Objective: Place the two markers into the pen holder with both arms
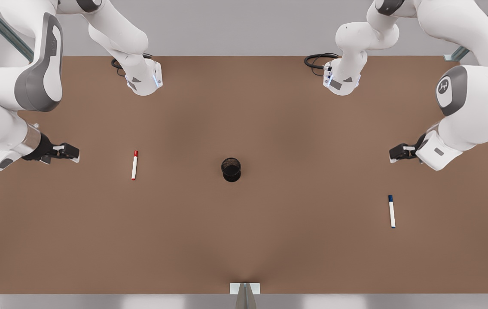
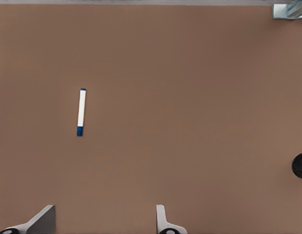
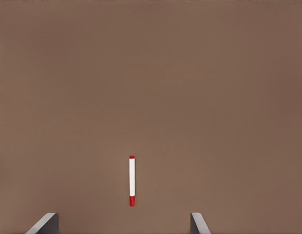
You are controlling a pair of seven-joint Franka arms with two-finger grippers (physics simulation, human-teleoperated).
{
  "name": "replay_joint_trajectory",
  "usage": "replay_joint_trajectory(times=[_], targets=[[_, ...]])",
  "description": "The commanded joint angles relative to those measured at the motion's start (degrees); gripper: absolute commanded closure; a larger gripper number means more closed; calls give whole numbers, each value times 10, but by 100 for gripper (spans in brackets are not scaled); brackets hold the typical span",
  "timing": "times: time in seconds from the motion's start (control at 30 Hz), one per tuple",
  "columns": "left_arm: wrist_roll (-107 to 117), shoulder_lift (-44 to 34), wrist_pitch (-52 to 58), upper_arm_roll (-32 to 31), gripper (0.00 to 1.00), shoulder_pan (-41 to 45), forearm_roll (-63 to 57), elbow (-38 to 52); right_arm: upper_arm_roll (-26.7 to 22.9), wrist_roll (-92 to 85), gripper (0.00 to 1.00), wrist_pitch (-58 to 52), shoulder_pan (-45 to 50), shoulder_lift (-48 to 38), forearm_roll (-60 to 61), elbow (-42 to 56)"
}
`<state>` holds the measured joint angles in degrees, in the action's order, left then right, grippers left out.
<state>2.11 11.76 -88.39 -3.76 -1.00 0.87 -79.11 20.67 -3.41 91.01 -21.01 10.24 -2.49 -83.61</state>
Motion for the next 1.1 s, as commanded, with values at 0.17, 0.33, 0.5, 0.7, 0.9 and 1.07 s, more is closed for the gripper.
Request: replay_joint_trajectory(times=[0.17, 0.33, 0.5, 0.7, 0.9, 1.07], targets=[[-173, 142, -177, 2, 0, -80, 4, 18, 1, -20, 0, 26, -1, 6, 0, -1], [-215, 242, -340, 2, 0, -115, 4, 6, 2, -12, 0, 120, 6, 82, -1, -27], [-248, 304, -439, 2, 0, -118, 3, 3, 7, 21, 0, 289, 8, 87, -3, -180], [-246, 345, -465, 2, 0, -116, 3, 4, 21, 137, 0, 315, 26, 77, -3, -270], [-247, 365, -465, 1, 0, -116, 2, -15, 29, 182, 0, 392, 25, 87, -4, -352], [-246, 382, -465, 1, 0, -116, 2, -16, 29, 183, 0, 406, 21, 96, -20, -374]])
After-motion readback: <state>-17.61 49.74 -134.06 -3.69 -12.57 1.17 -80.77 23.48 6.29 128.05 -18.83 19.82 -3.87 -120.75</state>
